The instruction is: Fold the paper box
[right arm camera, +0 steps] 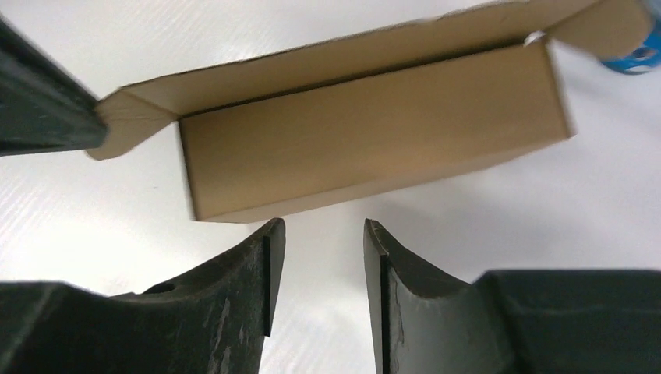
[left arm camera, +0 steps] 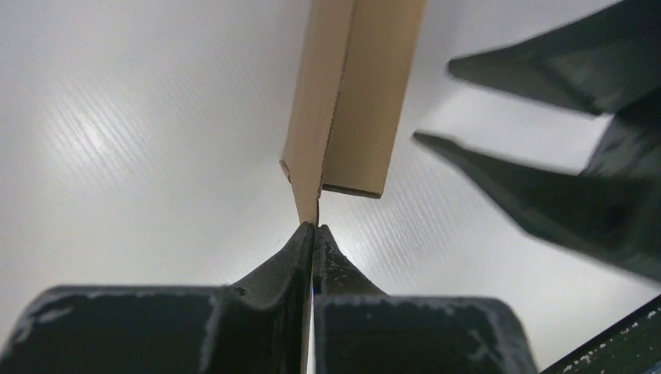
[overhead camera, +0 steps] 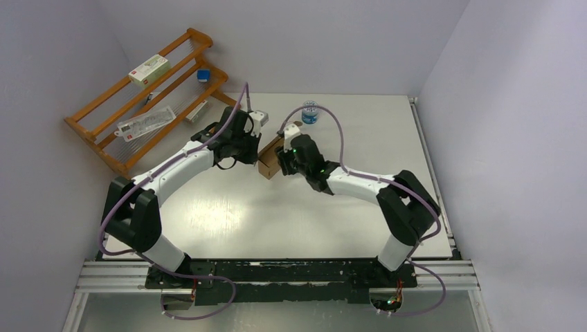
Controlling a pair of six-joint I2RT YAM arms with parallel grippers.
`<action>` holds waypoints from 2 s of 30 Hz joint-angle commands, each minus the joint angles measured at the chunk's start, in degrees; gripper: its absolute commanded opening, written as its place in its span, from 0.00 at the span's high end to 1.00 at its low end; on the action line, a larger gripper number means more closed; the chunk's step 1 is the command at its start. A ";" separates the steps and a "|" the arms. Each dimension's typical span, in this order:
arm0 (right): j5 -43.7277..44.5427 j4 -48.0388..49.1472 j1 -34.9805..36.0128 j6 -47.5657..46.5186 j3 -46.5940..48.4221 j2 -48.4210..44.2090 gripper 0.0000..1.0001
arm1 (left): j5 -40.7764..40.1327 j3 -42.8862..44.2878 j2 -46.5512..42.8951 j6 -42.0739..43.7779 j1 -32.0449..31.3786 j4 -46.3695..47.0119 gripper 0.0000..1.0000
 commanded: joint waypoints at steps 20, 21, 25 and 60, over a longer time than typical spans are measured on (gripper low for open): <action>-24.34 -14.39 -22.45 -31.91 14.12 0.44 0.24 | -1.64 1.61 1.21 0.95 -0.12 -1.03 0.94; -25.29 -15.60 -22.80 -32.66 15.55 1.54 0.25 | -1.57 1.67 1.20 0.99 -0.12 -1.09 0.94; -28.63 -20.68 -23.42 -35.65 21.45 6.13 0.27 | -1.07 1.54 0.93 1.00 -0.04 -0.89 0.94; -31.38 -34.12 -23.51 -29.28 30.45 11.09 0.64 | -1.31 1.83 2.00 0.21 0.32 -1.08 0.94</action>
